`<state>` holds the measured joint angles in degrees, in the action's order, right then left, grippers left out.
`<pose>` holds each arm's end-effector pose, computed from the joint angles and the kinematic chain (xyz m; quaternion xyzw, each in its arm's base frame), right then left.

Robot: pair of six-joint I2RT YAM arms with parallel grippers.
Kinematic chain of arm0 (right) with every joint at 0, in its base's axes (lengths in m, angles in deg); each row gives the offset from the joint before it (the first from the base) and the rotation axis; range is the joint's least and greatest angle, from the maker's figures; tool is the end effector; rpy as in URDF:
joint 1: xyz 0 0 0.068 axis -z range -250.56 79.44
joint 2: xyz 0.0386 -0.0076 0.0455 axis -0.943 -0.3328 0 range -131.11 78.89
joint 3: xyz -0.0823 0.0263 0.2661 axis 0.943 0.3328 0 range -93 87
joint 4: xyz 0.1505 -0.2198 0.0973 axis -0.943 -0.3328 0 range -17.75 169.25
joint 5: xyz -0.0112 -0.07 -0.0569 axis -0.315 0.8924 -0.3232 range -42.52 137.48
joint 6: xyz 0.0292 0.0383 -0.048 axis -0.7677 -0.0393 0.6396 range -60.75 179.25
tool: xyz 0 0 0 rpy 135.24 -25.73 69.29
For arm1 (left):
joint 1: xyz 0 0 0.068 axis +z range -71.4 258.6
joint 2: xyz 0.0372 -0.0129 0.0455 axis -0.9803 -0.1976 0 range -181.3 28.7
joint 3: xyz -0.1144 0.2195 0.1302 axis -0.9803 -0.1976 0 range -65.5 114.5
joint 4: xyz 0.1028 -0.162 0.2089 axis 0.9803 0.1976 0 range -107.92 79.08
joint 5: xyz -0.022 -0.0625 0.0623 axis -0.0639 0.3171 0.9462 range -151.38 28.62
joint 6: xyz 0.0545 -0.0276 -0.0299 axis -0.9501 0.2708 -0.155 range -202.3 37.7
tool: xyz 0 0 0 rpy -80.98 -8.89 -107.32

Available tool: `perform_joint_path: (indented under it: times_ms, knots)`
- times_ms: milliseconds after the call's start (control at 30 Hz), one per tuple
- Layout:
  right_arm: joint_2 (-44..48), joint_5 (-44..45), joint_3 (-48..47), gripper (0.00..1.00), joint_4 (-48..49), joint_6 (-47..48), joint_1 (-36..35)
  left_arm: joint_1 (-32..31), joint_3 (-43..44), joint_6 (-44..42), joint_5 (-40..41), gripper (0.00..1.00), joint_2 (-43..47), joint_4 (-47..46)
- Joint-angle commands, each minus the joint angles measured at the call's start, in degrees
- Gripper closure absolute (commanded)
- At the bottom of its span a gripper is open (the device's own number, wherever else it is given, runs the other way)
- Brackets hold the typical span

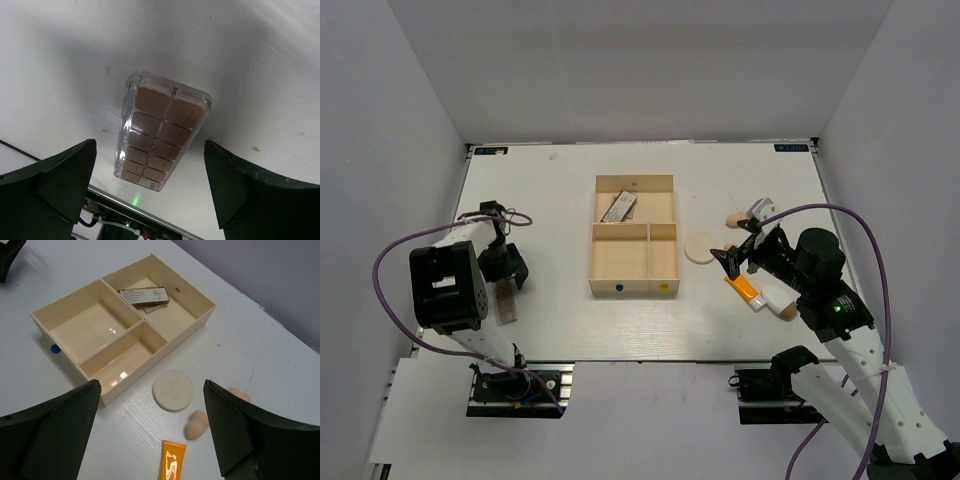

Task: Organize the makeup

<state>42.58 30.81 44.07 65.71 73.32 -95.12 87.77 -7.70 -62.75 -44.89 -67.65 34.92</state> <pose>0.1633 0.0918 0.3495 -0.3357 0.6671 0.1680 0.6435 0.2881 0.0622 0.1361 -0.2437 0.9591 0.1440 0.0009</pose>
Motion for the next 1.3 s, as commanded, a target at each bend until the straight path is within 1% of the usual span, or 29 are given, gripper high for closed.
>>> perform_joint_path:
  times_ms: [0,267,367,467,500,567,600,667,700,733,800,833,933,1067,1167,1267]
  knots:
    - [0.7,-0.3,0.3,0.11,1.8,-0.2,-0.4,0.4,-0.2,-0.7,-2.6,0.02,-0.2,-1.4]
    - [0.7,-0.6,0.2,0.11,1.9,-0.2,-0.3,1.6,-0.9,-0.8,-9.6,0.03,-4.8,-3.1]
    - [0.6,-0.5,0.2,0.11,2.0,-0.1,-0.4,1.6,-1.5,-1.4,-11.7,0.09,-6.5,-4.1]
    - [0.6,-0.4,0.2,0.11,2.1,-0.1,-0.3,1.6,-1.9,-2.1,-13.8,0.2,-6.9,-5.2]
    - [0.5,-0.4,0.2,0.11,1.9,-0.1,-0.4,1.6,-2.3,-2.1,-14.3,0.27,-6.9,-5.9]
    - [0.6,-0.3,0.2,0.11,2.0,-0.1,-0.5,1.6,-2.6,-2.7,-15.5,0.36,-6.7,-6.4]
    - [0.7,-0.3,0.2,0.11,1.9,-0.1,-0.5,1.0,-3.0,-2.7,-15.9,0.46,-6.7,-7.1]
    - [0.7,-0.3,0.2,0.11,1.9,-0.2,-0.6,1.0,-3.1,-3.1,-16.4,0.57,-6.1,-8.0]
    - [0.7,-0.2,0.2,0.11,1.9,-0.4,-0.4,0.5,-2.9,-3.1,-18.6,0.65,-5.9,-8.1]
    - [0.7,-0.3,0.1,0.11,1.9,-0.4,-0.5,0.5,-2.6,-3.2,-18.6,0.67,-5.6,-8.4]
    - [0.6,-0.2,0.2,0.11,1.9,-0.4,-0.5,0.0,-1.9,-3.5,-21.4,0.71,-4.5,-9.0]
    - [0.6,-0.2,0.2,0.11,1.9,-0.4,-0.4,0.0,-0.9,-3.6,-22.6,0.76,-3.9,-9.2]
    - [0.7,-0.1,0.2,0.11,1.9,-0.3,-0.3,-0.6,1.2,-3.6,-27.9,0.82,-0.9,-10.6]
    - [0.4,0.1,0.2,0.11,2.0,-0.3,-0.3,-1.2,4.3,-3.5,-36.8,0.86,3.7,-12.4]
    - [0.2,0.8,0.5,0.11,2.3,-0.1,-0.5,-3.2,7.2,-2.9,-41.5,0.87,6.4,-13.6]
    - [0.1,1.3,0.7,0.18,2.4,0.1,-0.5,-5.6,10.5,-2.0,-43.1,0.89,7.3,-14.2]
